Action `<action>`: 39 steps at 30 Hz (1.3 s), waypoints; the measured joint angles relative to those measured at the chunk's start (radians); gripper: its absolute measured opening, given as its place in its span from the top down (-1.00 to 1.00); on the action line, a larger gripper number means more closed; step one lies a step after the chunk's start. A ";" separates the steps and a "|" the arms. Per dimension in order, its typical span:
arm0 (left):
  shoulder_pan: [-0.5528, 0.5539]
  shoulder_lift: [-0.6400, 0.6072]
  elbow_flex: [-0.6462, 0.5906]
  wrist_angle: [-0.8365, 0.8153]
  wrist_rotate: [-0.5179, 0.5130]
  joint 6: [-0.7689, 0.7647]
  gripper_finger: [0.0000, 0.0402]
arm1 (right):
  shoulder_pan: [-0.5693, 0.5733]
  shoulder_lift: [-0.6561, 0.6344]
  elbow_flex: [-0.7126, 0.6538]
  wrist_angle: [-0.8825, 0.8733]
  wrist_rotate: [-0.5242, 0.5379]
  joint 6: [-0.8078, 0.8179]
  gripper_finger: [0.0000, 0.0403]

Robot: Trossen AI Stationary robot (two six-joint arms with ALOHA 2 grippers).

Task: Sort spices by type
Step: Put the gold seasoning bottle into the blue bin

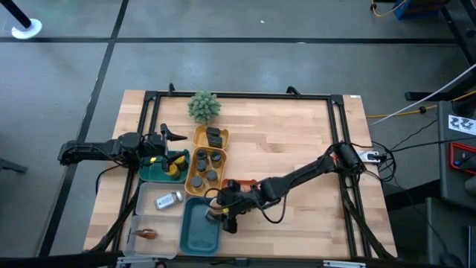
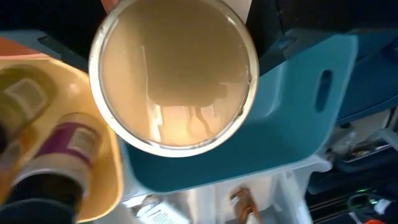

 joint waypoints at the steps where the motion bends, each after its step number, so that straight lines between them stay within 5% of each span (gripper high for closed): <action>1: 0.000 0.000 0.000 0.000 0.000 0.000 -0.34 | -0.001 0.000 0.000 -0.001 0.011 0.000 -0.44; 15: 0.000 0.000 0.000 0.000 0.000 0.000 -0.34 | 0.000 0.018 -0.001 0.011 0.060 -0.016 -0.45; 26: 0.000 0.000 0.000 0.000 0.000 0.000 -0.34 | 0.000 0.020 0.000 0.011 0.067 -0.015 -0.89; 39: 0.000 0.000 -0.001 0.000 0.000 0.000 -0.34 | -0.002 0.021 0.000 0.064 0.082 -0.019 -0.92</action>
